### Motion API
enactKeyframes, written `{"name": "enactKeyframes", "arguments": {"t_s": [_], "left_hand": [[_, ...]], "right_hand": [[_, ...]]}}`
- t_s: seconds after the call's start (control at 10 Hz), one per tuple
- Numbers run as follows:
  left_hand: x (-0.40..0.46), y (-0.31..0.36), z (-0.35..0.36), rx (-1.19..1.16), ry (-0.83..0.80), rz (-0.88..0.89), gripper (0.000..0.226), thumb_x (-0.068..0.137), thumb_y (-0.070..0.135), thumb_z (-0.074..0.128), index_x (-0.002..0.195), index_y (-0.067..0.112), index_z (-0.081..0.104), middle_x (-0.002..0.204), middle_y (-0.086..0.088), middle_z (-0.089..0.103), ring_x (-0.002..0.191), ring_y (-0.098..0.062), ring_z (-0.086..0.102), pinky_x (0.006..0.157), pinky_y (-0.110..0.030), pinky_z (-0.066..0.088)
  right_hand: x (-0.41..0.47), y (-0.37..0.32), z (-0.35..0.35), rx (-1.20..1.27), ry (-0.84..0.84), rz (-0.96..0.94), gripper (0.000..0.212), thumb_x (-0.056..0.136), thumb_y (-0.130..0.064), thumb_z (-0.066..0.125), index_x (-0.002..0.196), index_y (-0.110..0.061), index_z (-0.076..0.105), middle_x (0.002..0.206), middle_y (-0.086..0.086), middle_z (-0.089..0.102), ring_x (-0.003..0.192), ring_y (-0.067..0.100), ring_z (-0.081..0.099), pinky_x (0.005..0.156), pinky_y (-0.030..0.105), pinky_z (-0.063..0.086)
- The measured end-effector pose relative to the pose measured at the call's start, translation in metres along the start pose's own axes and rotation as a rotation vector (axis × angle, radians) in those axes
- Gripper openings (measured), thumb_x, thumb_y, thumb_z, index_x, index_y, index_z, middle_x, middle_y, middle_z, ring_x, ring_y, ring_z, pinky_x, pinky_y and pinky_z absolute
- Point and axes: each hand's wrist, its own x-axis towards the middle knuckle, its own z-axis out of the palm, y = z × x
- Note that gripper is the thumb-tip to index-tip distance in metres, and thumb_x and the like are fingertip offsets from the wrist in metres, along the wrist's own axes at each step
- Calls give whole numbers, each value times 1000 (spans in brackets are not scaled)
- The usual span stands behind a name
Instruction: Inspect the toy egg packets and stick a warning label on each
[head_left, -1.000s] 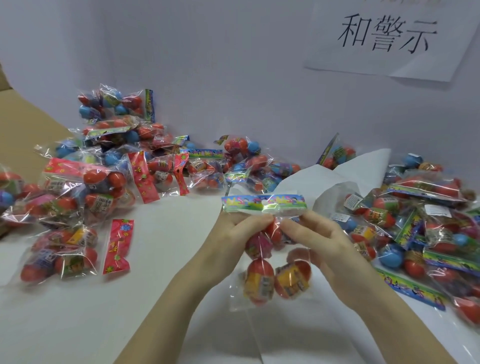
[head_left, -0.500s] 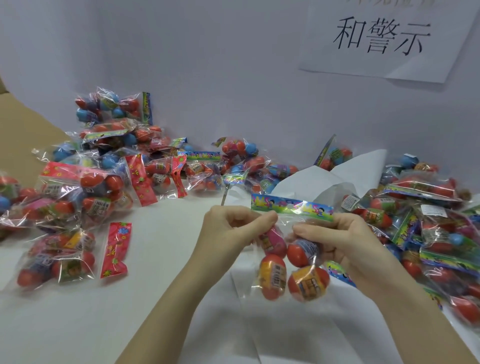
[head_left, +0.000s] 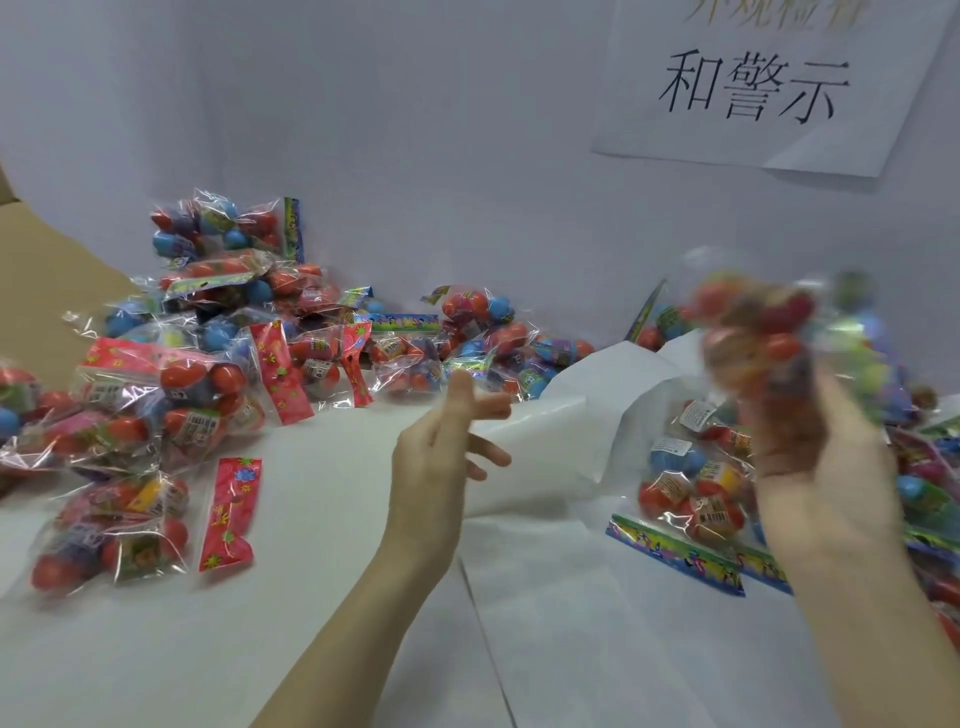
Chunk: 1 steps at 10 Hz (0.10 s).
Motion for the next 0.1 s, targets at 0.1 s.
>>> {"name": "enactKeyframes", "arguments": {"t_s": [0.1], "left_hand": [[2,0,-4,-48,141,37,45,80,56,51,70,16,69,69,11,71,47,-5,55,47,-10,40]], "right_hand": [[8,1,-9,108,31,34,71,86,-55,45,141,-11,31,129,3,52,115,20,55,95,38,48]]}}
